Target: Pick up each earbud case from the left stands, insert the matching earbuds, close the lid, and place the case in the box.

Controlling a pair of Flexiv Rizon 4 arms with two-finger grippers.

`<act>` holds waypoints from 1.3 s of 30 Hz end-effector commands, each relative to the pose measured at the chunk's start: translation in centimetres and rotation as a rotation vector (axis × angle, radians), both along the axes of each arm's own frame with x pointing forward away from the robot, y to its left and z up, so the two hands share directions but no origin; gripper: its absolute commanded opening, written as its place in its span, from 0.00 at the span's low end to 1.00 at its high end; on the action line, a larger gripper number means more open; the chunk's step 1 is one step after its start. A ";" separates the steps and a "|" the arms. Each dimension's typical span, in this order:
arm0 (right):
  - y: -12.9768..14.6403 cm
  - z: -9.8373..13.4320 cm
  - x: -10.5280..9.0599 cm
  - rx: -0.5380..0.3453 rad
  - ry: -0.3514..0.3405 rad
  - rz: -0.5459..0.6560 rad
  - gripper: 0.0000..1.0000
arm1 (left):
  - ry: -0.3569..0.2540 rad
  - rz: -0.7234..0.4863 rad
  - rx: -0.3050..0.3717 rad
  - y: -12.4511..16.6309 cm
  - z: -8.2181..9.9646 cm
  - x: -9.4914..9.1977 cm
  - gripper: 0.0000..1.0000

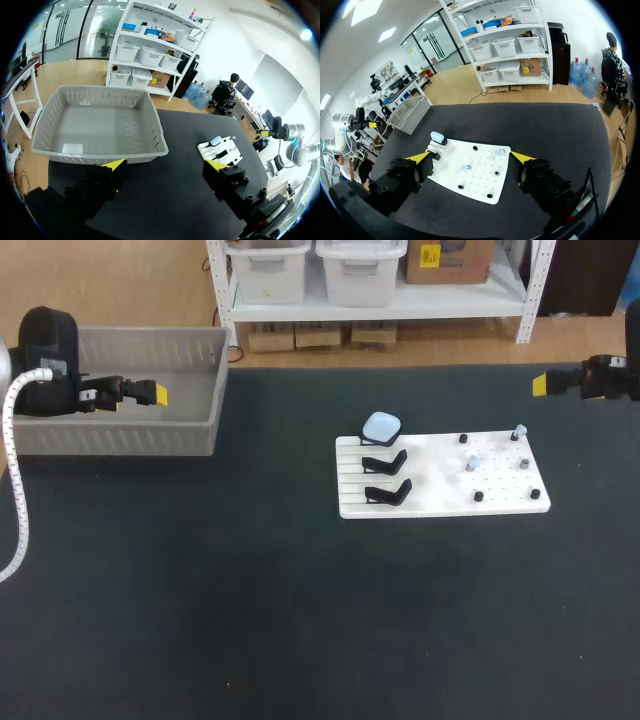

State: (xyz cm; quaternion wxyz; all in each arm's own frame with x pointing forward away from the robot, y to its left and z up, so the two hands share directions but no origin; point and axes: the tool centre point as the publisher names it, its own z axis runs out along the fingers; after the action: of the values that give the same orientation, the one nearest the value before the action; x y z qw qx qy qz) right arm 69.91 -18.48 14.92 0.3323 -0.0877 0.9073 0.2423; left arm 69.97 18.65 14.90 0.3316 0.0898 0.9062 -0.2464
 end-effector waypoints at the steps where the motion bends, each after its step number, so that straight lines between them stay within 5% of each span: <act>1: 0.0 0.0 0.0 -0.001 0.001 0.000 1.00 | 0.005 0.005 0.007 -0.1 0.1 0.0 1.00; 20: 0.0 0.0 0.0 -0.001 0.001 0.000 1.00 | 0.005 0.005 0.007 -0.1 0.1 0.0 1.00; 25: 0.0 0.0 0.0 -0.001 0.001 0.000 1.00 | -0.133 -0.187 -0.170 -0.7 1.1 -0.2 1.00; 29: 0.0 0.0 0.0 -0.001 0.001 0.000 1.00 | -0.224 -0.346 -0.203 -1.3 1.7 -0.1 1.00; 39: 0.0 0.0 0.0 -0.001 0.001 0.000 1.00 | -0.372 -0.658 -0.111 -4.1 2.3 1.2 1.00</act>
State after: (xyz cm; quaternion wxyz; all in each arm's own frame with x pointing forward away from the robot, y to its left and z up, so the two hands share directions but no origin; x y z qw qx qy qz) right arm 69.92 -18.47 14.92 0.3323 -0.0877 0.9073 0.2423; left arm 70.42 14.77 17.73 0.3774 0.2828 0.8356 -0.2818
